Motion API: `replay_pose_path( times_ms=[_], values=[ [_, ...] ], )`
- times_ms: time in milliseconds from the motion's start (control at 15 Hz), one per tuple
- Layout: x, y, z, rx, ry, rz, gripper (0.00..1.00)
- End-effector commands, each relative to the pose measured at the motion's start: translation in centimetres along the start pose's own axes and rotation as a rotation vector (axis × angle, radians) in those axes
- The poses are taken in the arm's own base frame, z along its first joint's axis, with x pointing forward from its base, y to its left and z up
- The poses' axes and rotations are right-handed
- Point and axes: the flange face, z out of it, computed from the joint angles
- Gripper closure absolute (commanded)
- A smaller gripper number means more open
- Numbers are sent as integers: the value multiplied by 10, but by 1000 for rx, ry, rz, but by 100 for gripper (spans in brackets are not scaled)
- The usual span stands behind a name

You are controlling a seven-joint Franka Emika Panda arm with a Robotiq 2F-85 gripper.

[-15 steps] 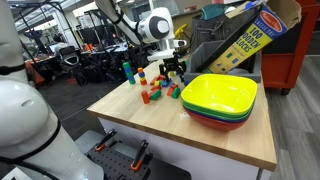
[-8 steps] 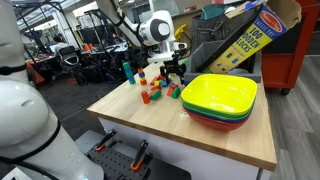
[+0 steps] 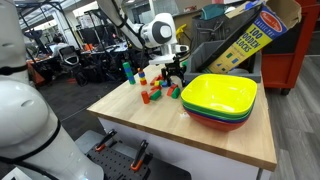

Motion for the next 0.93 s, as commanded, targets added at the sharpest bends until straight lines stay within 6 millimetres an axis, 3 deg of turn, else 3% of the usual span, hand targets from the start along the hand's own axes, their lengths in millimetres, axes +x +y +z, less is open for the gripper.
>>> replay_pose_path(
  times_ms=[0,67,133,667,867],
  values=[
    [1,7,-1,-3,-6,31,25],
    [1,7,-1,-3,-6,31,25],
    [0,8,0,-3,-7,33,32],
    [0,12,-4,7,-4,54,92],
    [1,10,-16,33,21,77,92]
  ],
)
